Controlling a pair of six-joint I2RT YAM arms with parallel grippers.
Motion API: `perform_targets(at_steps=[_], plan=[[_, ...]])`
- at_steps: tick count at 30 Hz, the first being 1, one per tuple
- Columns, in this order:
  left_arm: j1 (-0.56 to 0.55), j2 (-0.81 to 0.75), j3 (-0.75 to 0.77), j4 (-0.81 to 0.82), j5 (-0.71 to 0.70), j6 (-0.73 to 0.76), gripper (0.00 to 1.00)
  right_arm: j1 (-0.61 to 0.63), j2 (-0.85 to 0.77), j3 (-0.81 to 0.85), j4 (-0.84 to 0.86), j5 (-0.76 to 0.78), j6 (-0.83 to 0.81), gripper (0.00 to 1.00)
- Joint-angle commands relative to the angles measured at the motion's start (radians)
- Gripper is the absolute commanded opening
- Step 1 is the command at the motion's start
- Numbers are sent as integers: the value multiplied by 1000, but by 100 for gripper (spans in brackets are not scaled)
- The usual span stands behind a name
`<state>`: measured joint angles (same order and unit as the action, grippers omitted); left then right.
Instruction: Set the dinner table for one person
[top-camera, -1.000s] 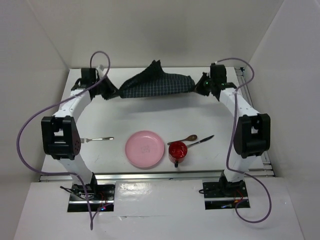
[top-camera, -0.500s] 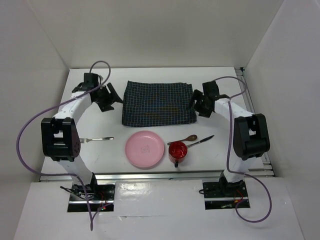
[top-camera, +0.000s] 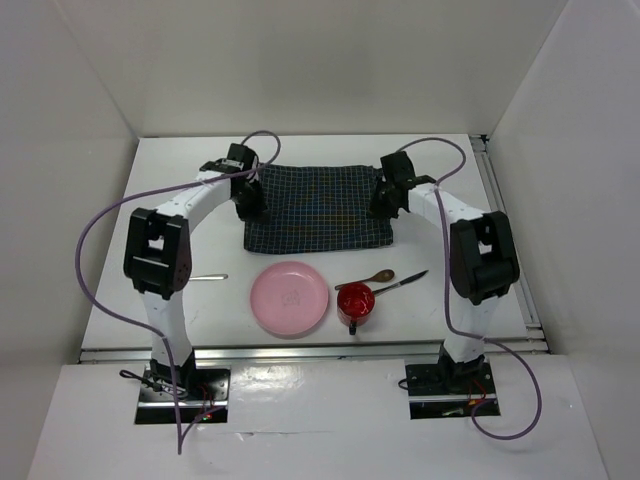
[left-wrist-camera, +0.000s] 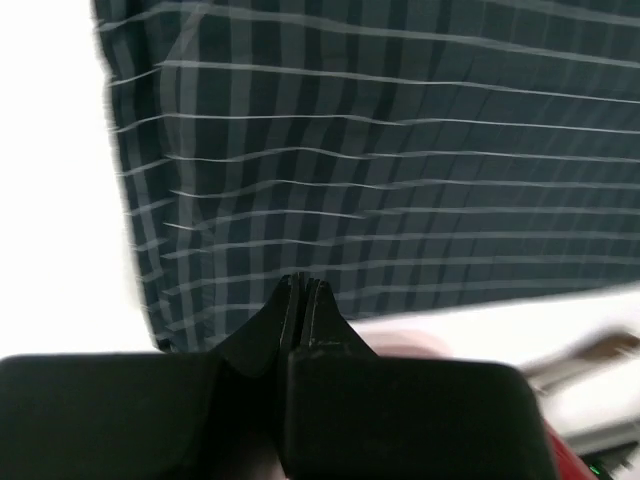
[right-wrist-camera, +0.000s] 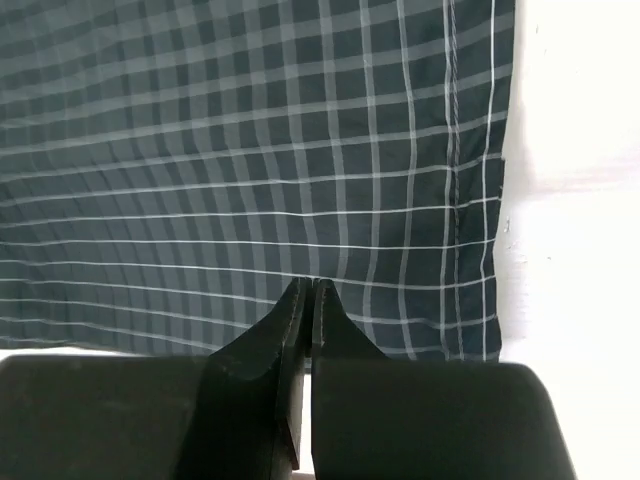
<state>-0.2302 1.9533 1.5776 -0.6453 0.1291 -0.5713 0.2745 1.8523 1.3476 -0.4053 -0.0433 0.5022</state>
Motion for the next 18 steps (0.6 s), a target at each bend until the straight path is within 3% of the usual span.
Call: perform_targets(at_steps=[1, 12, 18], plan=[[19, 51, 13, -71, -71, 30, 0, -11, 63, 12, -36, -50, -22, 0], [19, 145, -51, -50, -63, 40, 0, -11, 130, -51, -70, 5, -4, 0], [28, 82, 131, -126, -131, 89, 0, -11, 59, 59, -139, 68, -34, 0]])
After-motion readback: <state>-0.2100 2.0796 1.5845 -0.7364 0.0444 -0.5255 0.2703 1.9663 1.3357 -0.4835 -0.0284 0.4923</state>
